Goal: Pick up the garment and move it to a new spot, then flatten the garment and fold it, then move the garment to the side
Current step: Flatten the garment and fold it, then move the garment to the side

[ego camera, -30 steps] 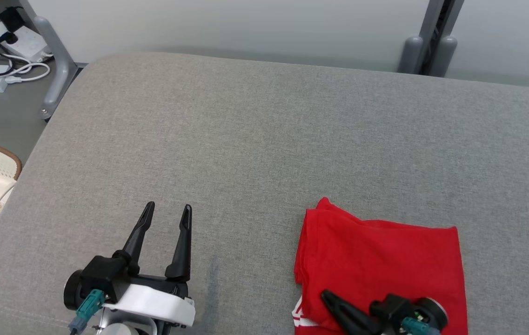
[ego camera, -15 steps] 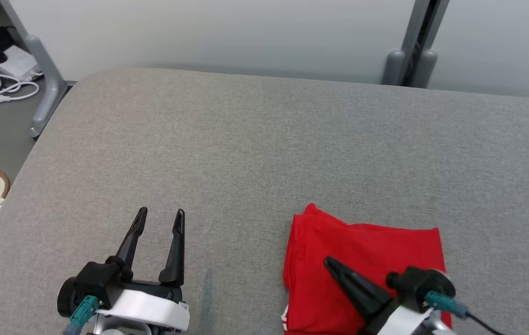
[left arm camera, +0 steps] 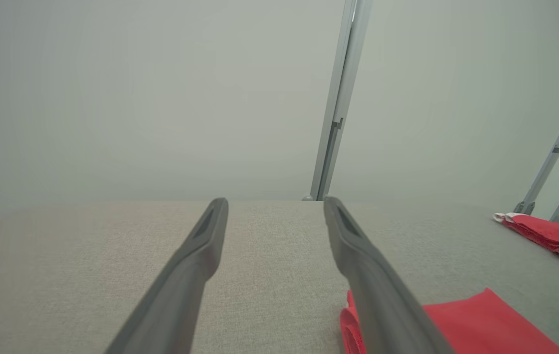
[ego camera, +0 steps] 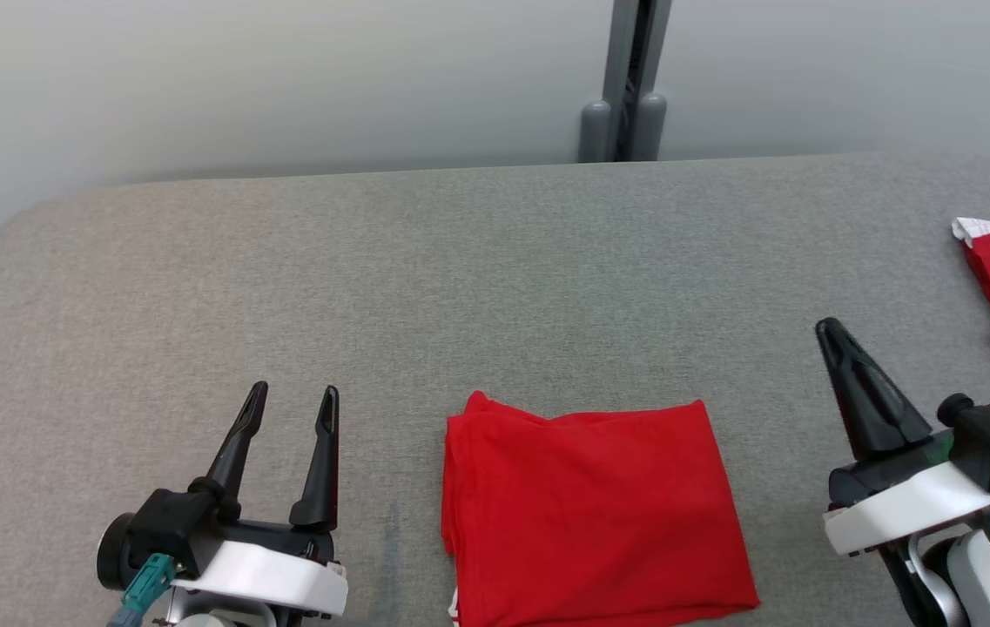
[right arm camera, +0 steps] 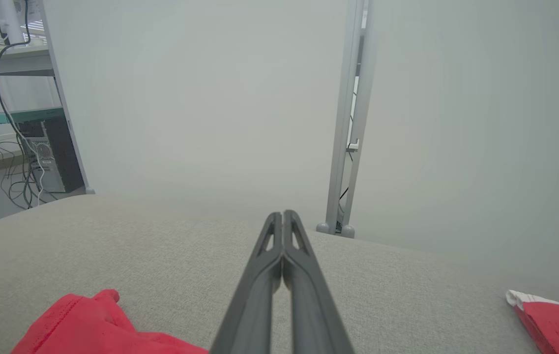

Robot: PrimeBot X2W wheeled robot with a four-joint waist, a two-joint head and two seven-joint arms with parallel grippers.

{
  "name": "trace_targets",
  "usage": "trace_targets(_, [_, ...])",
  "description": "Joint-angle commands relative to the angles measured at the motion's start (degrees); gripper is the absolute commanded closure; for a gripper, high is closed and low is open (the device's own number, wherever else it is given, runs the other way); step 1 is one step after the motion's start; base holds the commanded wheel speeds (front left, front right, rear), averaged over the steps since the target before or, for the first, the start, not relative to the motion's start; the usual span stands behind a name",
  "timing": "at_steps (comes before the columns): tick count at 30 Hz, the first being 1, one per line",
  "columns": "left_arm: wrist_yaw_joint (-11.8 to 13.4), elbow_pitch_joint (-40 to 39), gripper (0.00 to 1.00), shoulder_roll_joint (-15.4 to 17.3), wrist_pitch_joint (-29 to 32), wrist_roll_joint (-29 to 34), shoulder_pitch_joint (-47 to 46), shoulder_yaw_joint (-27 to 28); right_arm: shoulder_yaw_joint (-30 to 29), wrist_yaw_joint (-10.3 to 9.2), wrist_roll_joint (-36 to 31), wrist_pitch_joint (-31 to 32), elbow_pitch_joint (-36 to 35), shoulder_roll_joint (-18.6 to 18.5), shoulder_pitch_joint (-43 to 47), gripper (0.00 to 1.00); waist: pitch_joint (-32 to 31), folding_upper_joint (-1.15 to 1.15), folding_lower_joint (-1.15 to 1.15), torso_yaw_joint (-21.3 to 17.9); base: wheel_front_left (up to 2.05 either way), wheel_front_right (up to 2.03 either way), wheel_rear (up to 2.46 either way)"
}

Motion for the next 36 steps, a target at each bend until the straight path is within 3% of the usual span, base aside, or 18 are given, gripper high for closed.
trace_targets(1, [0.04,-0.23,0.00,0.23,-0.09,0.39,0.10,0.38,-1.35,-0.02,-0.66,-0.24,-0.24,0.42,0.61,1.00,0.28,0.00,0.00,-1.67,0.00,0.00,0.00])
trace_targets(11, [0.24,0.17,0.00,0.25,-0.09,0.57,-0.19,0.78,-9.90,-0.02,-3.28,-0.23,1.92,4.92,3.95,1.00,0.46,0.00,0.00,-3.61,0.00,0.00,0.00])
trace_targets(12, [0.19,0.27,0.00,0.25,-0.09,0.56,0.00,1.07,-10.35,-0.02,-3.57,-0.24,2.39,5.33,4.13,0.63,0.43,0.00,0.00,-3.64,0.00,0.00,0.00])
trace_targets(13, [0.10,0.41,0.00,0.23,-0.09,0.71,0.23,1.25,-10.70,-0.02,-3.53,-0.24,2.79,5.80,4.23,0.00,0.42,0.00,0.00,-3.66,0.00,0.00,0.00])
trace_targets(36, [0.14,0.83,0.00,0.24,-0.09,0.80,1.03,1.53,-10.85,-0.02,-3.52,-0.24,3.57,6.22,4.56,0.00,0.01,0.00,0.00,-1.90,0.00,0.00,0.00])
